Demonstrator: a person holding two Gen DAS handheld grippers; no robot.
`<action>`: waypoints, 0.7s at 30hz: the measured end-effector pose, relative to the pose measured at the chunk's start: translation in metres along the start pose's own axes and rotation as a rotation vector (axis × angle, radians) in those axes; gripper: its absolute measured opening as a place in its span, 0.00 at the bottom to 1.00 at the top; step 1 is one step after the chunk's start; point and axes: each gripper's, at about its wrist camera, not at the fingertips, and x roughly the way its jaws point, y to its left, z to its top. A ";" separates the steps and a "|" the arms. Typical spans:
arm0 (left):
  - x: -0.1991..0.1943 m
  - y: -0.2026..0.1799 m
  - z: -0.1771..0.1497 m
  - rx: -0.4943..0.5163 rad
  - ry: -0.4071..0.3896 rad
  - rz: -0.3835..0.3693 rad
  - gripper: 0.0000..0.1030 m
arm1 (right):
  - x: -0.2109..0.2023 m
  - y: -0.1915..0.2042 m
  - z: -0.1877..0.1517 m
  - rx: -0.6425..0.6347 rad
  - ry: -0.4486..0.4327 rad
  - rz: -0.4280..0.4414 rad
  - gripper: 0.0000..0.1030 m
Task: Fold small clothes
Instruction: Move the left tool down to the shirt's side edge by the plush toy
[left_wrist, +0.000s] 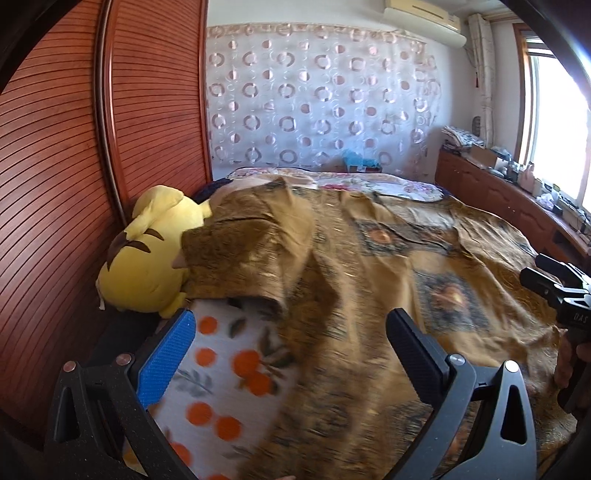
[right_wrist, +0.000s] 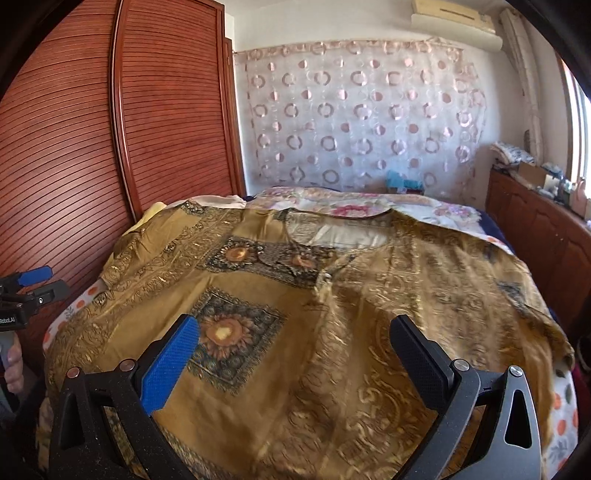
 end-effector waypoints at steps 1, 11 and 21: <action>0.002 0.007 0.002 -0.003 0.000 0.000 1.00 | 0.004 0.000 0.004 -0.002 0.003 0.009 1.00; 0.050 0.067 0.018 -0.103 0.112 -0.029 0.90 | 0.012 0.000 0.006 -0.076 0.018 0.042 1.00; 0.101 0.086 0.017 -0.207 0.282 -0.070 0.83 | 0.018 0.008 0.014 -0.137 0.083 0.018 1.00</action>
